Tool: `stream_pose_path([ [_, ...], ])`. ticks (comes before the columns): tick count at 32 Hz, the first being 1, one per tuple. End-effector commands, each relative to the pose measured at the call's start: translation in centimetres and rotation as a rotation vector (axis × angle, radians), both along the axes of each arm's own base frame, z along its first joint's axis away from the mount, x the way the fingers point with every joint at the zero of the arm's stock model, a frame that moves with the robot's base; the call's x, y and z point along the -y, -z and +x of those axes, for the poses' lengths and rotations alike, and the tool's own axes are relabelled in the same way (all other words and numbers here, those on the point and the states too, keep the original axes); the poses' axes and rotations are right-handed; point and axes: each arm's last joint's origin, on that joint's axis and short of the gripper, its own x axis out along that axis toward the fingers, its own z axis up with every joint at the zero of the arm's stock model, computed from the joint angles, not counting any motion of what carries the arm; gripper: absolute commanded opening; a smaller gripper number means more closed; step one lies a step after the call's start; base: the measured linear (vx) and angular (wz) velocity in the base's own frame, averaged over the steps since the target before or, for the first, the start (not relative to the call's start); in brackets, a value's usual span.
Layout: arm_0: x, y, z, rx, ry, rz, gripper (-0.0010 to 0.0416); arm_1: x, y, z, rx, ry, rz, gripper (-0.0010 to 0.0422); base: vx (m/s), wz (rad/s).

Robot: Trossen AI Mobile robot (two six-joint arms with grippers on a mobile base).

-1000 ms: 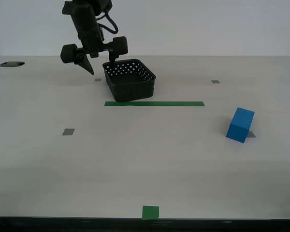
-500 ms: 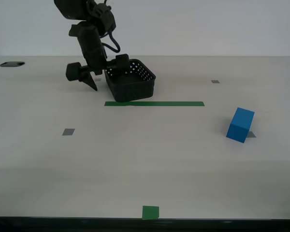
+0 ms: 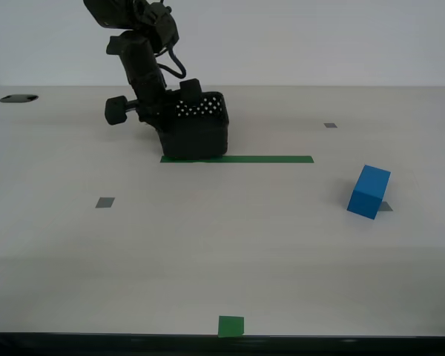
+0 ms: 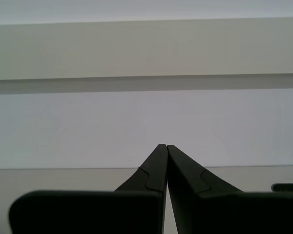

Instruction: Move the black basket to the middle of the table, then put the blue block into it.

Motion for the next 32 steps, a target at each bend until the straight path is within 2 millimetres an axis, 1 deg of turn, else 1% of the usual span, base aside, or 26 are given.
stream_pose_path([
  [1,0.0,0.2,0.1,-0.009,-0.001,0.000,0.0001,0.1,-0.1,0.0,-0.003,-0.001,-0.007,-0.0001,0.000,0.000],
  [4,0.0,0.5,0.3,-0.028,-0.001,0.000,0.0001,0.5,-0.4,-0.2,-0.016,0.025,-0.053,-0.0001,0.000,0.000],
  [5,0.0,0.6,0.4,-0.036,-0.001,0.000,0.0000,0.8,-0.8,-0.4,-0.017,0.039,-0.061,-0.0001,0.000,0.000],
  [8,0.0,0.8,0.4,-0.050,-0.002,0.000,0.0000,2.2,-2.2,-0.8,-0.008,0.107,-0.050,-0.0001,0.000,0.000],
  [10,0.0,0.8,0.4,-0.050,-0.001,0.000,0.0001,2.9,-2.7,-1.0,-0.015,0.136,-0.045,-0.0001,0.000,0.000],
  [11,0.0,0.8,0.4,-0.050,-0.001,0.000,0.0000,3.7,-3.3,-1.3,-0.027,0.168,-0.043,-0.0001,0.000,0.000],
  [12,0.0,0.8,0.4,-0.050,-0.001,0.000,0.0001,4.0,-3.4,-1.5,-0.031,0.184,-0.041,-0.0001,0.000,0.000],
  [13,0.0,0.8,0.4,-0.050,-0.001,0.000,0.0001,4.8,-3.5,-2.0,-0.043,0.213,-0.035,-0.0001,0.000,0.000],
  [17,0.0,0.8,0.4,-0.050,-0.001,0.000,0.0001,6.6,-2.9,-3.9,-0.104,0.273,-0.012,-0.0001,0.000,0.000],
  [19,0.0,0.8,0.4,-0.051,-0.001,0.000,0.0001,8.1,-2.7,-5.1,-0.122,0.316,-0.008,-0.0001,0.000,0.000],
  [20,0.0,0.8,0.4,-0.050,-0.001,0.000,0.0001,8.5,-2.7,-5.3,-0.121,0.325,-0.008,-0.0001,0.000,0.000],
  [21,0.0,0.8,0.4,-0.051,-0.001,0.000,0.0001,9.6,-2.7,-6.0,-0.115,0.332,-0.004,-0.0001,0.000,0.000],
  [23,0.0,0.8,0.4,-0.054,-0.001,0.000,0.0000,9.9,-2.7,-6.1,-0.095,0.300,0.009,-0.0001,0.000,0.000],
  [25,0.0,0.9,0.4,-0.063,-0.001,0.000,0.0001,9.8,-2.3,-6.2,-0.103,0.265,0.010,0.0000,0.000,0.000],
  [32,0.0,1.0,0.4,-0.068,-0.001,-0.001,0.0001,9.7,-1.8,-6.5,-0.110,0.258,0.005,0.0005,0.000,0.000],
])
